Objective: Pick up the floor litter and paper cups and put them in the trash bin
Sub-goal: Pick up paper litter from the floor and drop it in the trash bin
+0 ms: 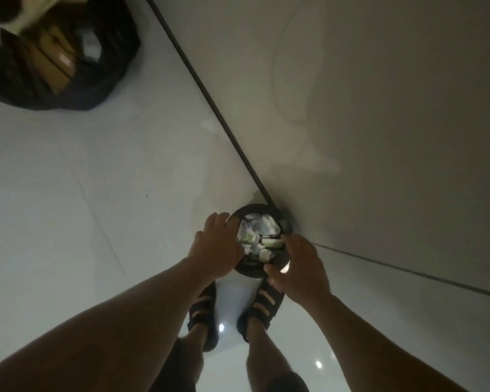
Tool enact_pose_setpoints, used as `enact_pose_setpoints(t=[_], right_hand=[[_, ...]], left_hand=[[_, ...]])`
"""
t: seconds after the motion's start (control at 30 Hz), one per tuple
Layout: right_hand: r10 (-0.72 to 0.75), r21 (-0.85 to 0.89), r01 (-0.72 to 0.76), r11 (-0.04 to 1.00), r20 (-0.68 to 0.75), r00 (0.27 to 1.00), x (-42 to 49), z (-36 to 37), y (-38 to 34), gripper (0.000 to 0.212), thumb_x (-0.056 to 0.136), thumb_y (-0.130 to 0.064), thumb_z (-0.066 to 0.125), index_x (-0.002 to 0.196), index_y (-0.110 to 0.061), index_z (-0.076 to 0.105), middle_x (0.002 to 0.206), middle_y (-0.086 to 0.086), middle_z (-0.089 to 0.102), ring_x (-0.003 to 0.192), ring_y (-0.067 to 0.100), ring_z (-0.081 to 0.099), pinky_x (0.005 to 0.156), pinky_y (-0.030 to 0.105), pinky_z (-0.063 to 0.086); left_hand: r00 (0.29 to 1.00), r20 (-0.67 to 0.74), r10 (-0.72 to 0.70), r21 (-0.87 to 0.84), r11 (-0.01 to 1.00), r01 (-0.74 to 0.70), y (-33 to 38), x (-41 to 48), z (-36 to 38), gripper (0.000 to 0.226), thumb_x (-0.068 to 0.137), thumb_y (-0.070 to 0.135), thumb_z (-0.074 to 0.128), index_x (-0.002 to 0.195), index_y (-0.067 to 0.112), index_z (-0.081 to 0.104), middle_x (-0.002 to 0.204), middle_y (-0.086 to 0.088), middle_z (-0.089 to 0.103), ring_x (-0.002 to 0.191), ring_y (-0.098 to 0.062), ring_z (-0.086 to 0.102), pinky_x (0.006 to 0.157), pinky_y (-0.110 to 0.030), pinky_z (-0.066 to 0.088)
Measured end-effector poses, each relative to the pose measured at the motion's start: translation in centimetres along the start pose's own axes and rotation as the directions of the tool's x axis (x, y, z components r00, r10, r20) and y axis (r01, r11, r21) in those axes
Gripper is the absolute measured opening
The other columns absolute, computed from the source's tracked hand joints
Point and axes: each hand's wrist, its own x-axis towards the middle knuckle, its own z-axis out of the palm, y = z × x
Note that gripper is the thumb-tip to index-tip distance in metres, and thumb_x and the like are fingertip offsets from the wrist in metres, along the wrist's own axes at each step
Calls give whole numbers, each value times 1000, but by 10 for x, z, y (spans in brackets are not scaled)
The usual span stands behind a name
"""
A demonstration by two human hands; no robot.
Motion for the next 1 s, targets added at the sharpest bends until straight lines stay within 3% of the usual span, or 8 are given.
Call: enact_pose_setpoints(t=[0.2,0.37,0.53,0.7,1.0], right_hand=[[9,-2,-9,1000,-152,988,-84,-91,-47,79,83,-58,62,148,-27,29,153,0,31,140,20,27,108,35,31],[173,91,-153,984,-293,940,-175,-132,-74,82,81,-59,63,149,-31,28,156,1,27,143,23,22,112,39,30],[376,223,-312,923,-363,852,-285,-123,-81,82,83,-63,57,151,-33,22,158,0,21,145,22,18,114,40,27],[592,397,-446,802,-434,679,-391,-96,-70,82,83,-61,58,151,-31,24,157,0,22,144,20,18,115,39,29],[898,703,-560,438,-368,240,-610,4,-16,82,83,-63,56,151,-30,25,157,1,22,145,20,17,114,39,30]], left_hand=[[987,-31,160,97,983,-157,57,-62,-91,56,93,36,50,141,15,32,149,-7,28,139,-26,21,104,-45,40],[936,78,344,155,923,-352,91,-118,-139,60,90,35,54,142,16,32,149,-6,28,139,-24,21,105,-44,38],[853,184,488,221,825,-520,135,-167,-164,59,91,37,49,143,17,29,148,-7,29,136,-27,24,105,-43,35],[640,345,687,270,580,-768,206,-229,-148,58,91,34,47,143,15,29,147,-7,29,135,-25,24,106,-39,33],[213,624,752,184,123,-975,332,-437,-31,61,94,36,46,147,17,24,150,-6,26,137,-24,23,111,-43,30]])
